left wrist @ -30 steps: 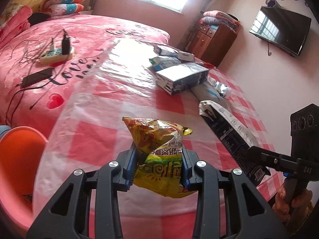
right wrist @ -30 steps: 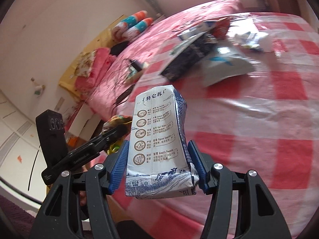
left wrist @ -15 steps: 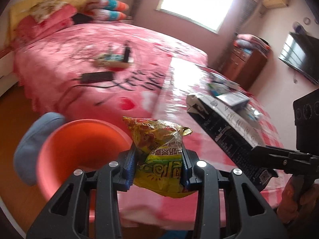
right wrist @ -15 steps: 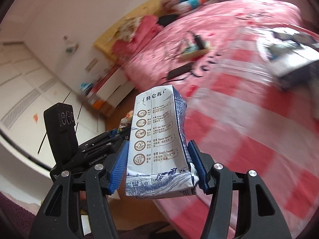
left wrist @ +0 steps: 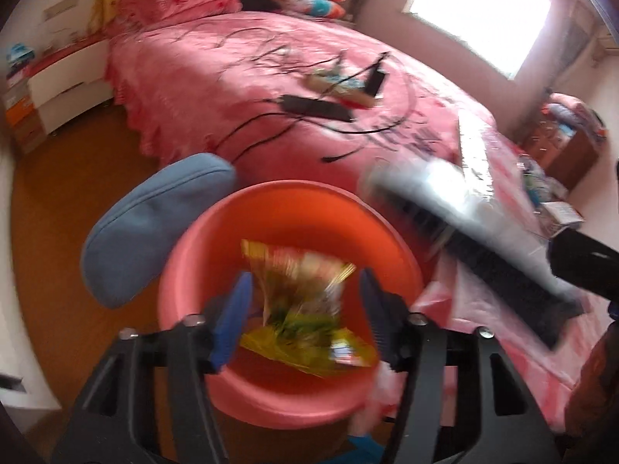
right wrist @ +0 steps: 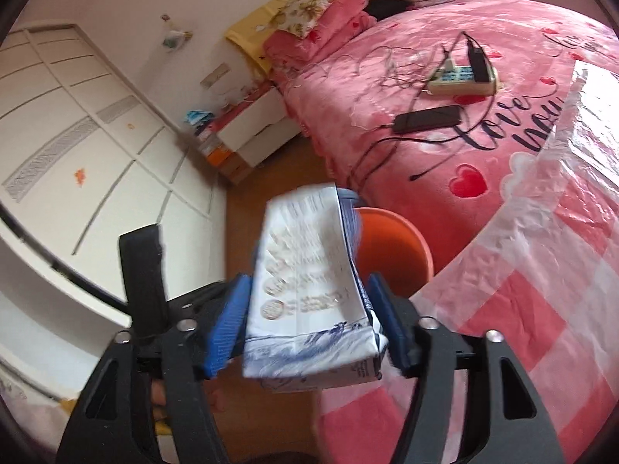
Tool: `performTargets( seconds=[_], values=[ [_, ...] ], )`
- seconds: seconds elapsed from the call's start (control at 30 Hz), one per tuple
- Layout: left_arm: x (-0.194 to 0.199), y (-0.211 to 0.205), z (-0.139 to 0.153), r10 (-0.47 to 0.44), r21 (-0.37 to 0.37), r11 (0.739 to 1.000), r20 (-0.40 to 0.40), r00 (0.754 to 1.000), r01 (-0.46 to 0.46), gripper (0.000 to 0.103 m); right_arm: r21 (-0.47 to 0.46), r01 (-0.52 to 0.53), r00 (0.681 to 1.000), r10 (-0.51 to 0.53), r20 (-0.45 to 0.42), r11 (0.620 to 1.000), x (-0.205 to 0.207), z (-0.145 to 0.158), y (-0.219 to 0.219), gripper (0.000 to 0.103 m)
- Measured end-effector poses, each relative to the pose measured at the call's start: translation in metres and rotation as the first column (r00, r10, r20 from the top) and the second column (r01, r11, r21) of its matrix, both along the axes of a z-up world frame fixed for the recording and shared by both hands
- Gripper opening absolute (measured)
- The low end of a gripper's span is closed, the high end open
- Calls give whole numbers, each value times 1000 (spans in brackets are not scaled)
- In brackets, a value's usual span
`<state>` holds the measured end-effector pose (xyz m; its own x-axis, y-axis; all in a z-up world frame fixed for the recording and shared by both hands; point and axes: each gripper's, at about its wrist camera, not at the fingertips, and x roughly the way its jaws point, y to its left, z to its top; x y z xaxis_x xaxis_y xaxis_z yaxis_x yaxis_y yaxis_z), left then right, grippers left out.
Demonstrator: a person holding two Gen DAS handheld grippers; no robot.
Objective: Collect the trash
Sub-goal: 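Carry the chip bag and milk carton to the orange bucket and release both, then move both tools back over the remaining trash on the bed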
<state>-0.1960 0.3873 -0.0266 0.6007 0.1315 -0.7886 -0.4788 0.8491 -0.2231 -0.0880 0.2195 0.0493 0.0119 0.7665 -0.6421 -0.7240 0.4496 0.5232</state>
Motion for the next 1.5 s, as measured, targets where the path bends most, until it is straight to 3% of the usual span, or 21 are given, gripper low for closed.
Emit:
performTargets(
  seconds=[0.07,0.17,0.33,0.63,0.77,1.23,1.5],
  values=[
    [0,4,-3,23,26,999,-22,1000,-22,71,26,34,999,-33,-37,999,9,-4,-12,81],
    [0,8,-2,35,48,998,-29,999,-34,71,74,70,996,-66,-58,995,19,-2,-38,82],
    [5,-1,10,25,70,997,-5,1000,-25,71,124,112,994,-111,-14,986,32,2,-77,82],
    [28,-45,36,-97,70,993,58,994,93,71,133,188,980,-195,46,973,37,3,-127,82],
    [43,-73,45,-168,91,983,72,983,161,71,126,224,968,-236,86,966,39,6,-146,92],
    [82,-139,54,-317,104,946,95,944,307,71,148,340,925,-359,128,929,57,13,-216,92],
    [104,-182,63,-425,125,903,110,898,412,71,149,403,897,-422,132,903,69,16,-246,92]
  ],
)
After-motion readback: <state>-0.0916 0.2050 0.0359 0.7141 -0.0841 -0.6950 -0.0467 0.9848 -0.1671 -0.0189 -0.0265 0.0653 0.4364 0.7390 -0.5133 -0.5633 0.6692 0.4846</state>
